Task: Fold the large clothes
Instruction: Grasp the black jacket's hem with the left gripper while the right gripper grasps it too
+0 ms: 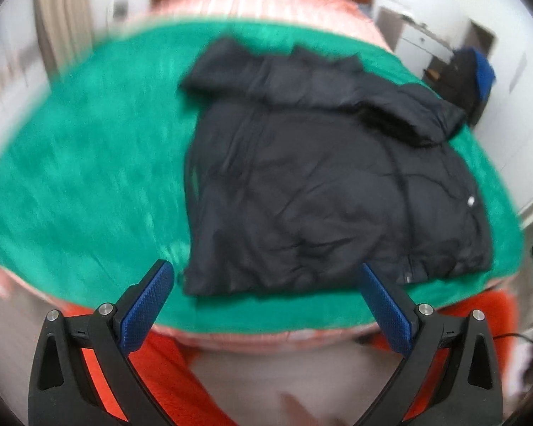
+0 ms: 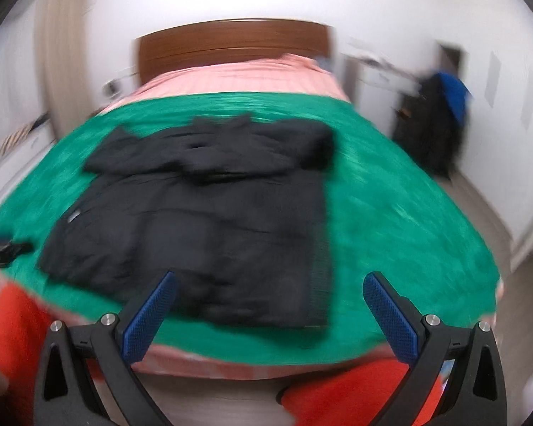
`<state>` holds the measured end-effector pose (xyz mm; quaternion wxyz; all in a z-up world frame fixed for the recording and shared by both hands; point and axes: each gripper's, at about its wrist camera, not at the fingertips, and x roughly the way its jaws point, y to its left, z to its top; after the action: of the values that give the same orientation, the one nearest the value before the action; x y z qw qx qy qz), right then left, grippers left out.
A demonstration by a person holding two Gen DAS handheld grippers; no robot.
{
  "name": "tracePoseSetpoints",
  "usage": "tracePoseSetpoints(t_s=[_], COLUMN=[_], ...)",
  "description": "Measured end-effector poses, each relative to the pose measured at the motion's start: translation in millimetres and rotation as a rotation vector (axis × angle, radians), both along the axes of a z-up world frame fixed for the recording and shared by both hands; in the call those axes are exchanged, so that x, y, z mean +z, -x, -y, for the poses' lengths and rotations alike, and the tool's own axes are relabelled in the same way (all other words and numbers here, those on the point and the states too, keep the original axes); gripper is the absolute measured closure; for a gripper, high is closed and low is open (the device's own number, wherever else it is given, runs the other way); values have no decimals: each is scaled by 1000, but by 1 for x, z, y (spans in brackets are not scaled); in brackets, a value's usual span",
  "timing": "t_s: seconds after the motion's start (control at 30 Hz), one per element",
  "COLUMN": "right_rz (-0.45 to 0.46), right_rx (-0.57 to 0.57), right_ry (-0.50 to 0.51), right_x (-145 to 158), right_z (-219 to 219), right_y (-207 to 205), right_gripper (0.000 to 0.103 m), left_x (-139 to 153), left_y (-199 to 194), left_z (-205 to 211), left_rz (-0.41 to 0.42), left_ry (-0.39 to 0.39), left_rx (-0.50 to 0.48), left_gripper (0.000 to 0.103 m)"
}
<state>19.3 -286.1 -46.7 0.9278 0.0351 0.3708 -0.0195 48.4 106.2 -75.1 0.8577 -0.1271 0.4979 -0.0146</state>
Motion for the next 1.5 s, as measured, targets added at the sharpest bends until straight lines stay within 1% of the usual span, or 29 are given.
tracePoseSetpoints(t_s=[0.03,0.1,0.17,0.2,0.27,0.3,0.37,0.4,0.43,0.47,0.5,0.53,0.57,0.6,0.7,0.8,0.87,0.9,0.97,1.0,1.03,1.07,1.13,1.23,1.3,1.37,1.4,1.47,1.5], right_rz=[-37,-101,-162,-186,-238,-262,-325,-334,-330,-320,-302,-293,-284,-279,-298,-369,-396,-401,-405,-403,-394,-362,-280,-135,-65,19,36,29,-3], right_rx=[-34,-36,5,24,79,93,121,123,118,127,141,150,158,160,157,142,123,118,121,136,147,159,185,321,428,558,592,595,587], right_ry=[-42,-108,-207,-252,-363,-385,-403,-386,-349,-318,-294,-281,-273,-277,-287,-219,-193,-179,-99,-35,7,67,153,196,207,241,261,334,367], right_x=[-11,-30,-53,-63,-89,-99,-115,-116,-113,-106,-98,-90,-82,-75,-68,-95,-113,-115,-107,-98,-89,-73,-39,9,23,25,18,-11,-28], right_z=[25,51,62,64,61,57,45,40,34,29,25,24,25,27,32,26,23,22,13,9,6,3,-7,-47,-82,-130,-148,-179,-188], right_y=[-9,-26,-44,-51,-67,-72,-82,-84,-82,-80,-75,-71,-66,-61,-39,-32,-35,-36,-38,-37,-35,-33,-32,-51,-68,-97,-114,-151,-168], right_gripper=[0,0,0,0,0,3,39,63,68,73,78,80,80,81,81,81,80,77,65,53,40,36,26,16,14,13,11,11,11], left_x=[-11,-30,-43,-50,-63,-71,-81,-80,-76,-71,-64,-57,-48,-39,-26,-40,-48,-48,-38,-29,-21,-8,15,31,47,43,52,54,55], left_y=[-5,-15,-27,-34,-49,-56,-62,-62,-59,-57,-52,-46,-41,-33,-8,9,10,9,9,10,11,13,20,21,17,11,11,14,16], left_z=[-13,-31,-32,-29,-25,-25,-25,-23,-20,-16,-12,-9,-8,-8,-11,-2,10,15,20,18,16,12,-3,-14,-10,-5,1,9,9], left_rz=[-28,-67,-82,-88,-104,-132,-160,-157,-150,-151,-144,-136,-127,-122,-121,-162,-180,-182,-180,-174,-166,-148,-82,-23,3,40,56,84,98], left_ry=[70,139,142,111,71,58,73,57,49,49,25,-1,-11,-1,29,12,-41,-77,-119,-122,-121,-123,-129,-120,-101,-79,-77,-74,-78], left_rx=[-1,-16,-77,-101,-96,-85,-74,-61,-67,-78,-80,-84,-92,-98,-115,-118,-125,-129,-132,-128,-120,-102,-51,10,37,45,44,40,38], left_gripper=[0,0,0,0,0,1,4,12,39,58,66,76,82,83,84,82,79,77,69,65,55,42,26,24,24,24,24,23,23])
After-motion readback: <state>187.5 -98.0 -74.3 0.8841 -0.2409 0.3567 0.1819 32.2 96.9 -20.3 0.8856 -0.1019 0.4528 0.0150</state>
